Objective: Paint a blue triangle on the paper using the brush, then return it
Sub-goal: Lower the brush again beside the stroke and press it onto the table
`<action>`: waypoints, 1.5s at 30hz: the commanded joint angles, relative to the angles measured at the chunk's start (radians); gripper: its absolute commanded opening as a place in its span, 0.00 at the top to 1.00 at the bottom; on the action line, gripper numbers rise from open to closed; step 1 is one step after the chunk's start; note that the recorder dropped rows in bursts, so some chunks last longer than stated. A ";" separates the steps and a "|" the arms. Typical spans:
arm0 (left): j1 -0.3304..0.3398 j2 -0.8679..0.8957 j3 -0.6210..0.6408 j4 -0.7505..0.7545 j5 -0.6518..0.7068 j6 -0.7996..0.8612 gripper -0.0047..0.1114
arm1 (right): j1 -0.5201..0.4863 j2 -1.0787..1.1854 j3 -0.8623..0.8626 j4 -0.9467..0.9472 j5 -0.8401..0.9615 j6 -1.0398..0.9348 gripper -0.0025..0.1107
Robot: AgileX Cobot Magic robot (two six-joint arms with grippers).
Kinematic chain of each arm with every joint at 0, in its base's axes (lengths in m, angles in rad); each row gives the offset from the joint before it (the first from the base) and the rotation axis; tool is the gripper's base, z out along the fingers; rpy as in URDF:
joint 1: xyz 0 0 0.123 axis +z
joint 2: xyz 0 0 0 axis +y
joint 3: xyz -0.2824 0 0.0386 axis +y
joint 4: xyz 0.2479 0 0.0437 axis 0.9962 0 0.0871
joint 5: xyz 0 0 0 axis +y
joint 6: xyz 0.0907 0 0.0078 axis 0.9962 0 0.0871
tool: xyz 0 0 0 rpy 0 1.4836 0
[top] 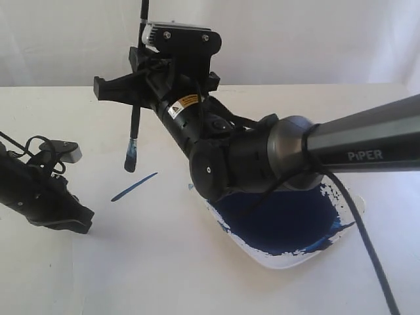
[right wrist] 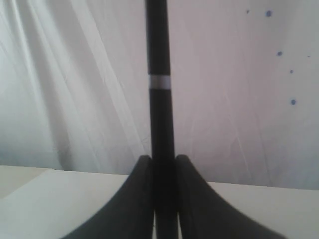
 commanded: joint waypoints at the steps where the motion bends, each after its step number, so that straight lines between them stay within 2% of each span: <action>1: -0.001 -0.002 0.009 -0.011 0.018 0.003 0.96 | 0.001 0.021 0.004 -0.055 -0.052 0.131 0.98; 17: -0.001 -0.002 0.009 -0.006 0.018 0.003 0.96 | 0.001 0.140 0.000 -0.155 -0.148 0.218 0.98; 45: -0.001 -0.002 0.009 -0.007 0.016 0.003 0.96 | 0.001 0.156 0.000 -0.147 -0.089 0.179 0.98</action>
